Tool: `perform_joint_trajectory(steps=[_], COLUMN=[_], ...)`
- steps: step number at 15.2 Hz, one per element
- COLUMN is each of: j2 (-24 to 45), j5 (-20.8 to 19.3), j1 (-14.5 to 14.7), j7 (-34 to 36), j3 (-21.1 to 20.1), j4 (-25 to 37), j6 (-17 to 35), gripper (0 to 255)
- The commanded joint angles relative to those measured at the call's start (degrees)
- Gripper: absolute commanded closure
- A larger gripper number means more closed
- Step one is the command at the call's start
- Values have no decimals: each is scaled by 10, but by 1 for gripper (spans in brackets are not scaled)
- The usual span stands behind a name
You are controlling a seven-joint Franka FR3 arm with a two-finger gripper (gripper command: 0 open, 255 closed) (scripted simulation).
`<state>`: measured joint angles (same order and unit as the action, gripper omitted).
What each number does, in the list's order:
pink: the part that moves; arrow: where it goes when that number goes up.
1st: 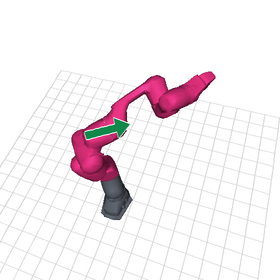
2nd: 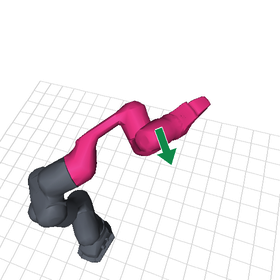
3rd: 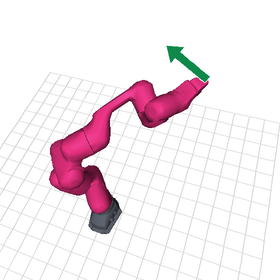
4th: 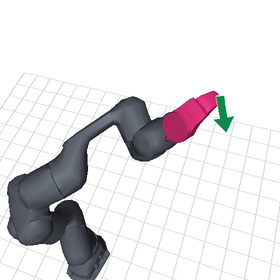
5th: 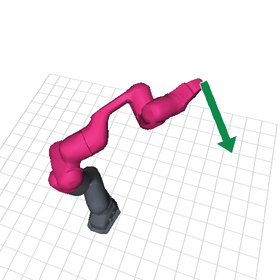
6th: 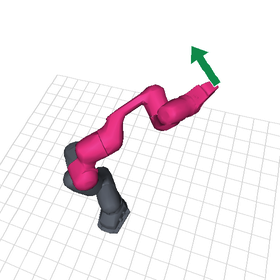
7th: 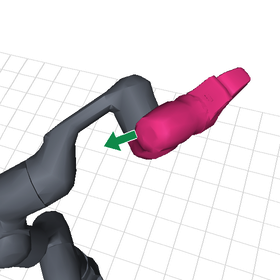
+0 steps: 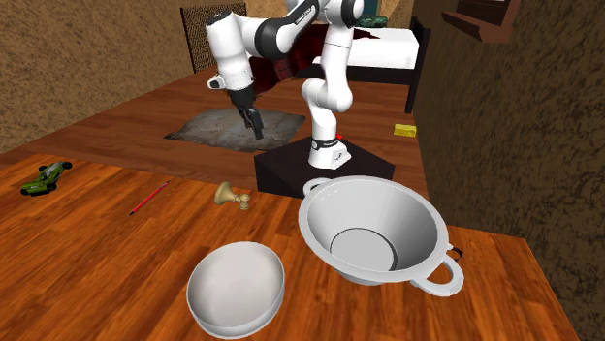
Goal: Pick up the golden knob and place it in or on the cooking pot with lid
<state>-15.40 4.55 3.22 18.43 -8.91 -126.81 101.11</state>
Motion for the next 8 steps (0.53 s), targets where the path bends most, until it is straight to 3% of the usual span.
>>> perform_joint_trajectory(steps=[1,8], j2=[44,197], j5=[4,4], j1=[3,18], j7=[15,67], j3=[-8,-29], j4=[23,124], j6=[17,59], gripper=[0,0])
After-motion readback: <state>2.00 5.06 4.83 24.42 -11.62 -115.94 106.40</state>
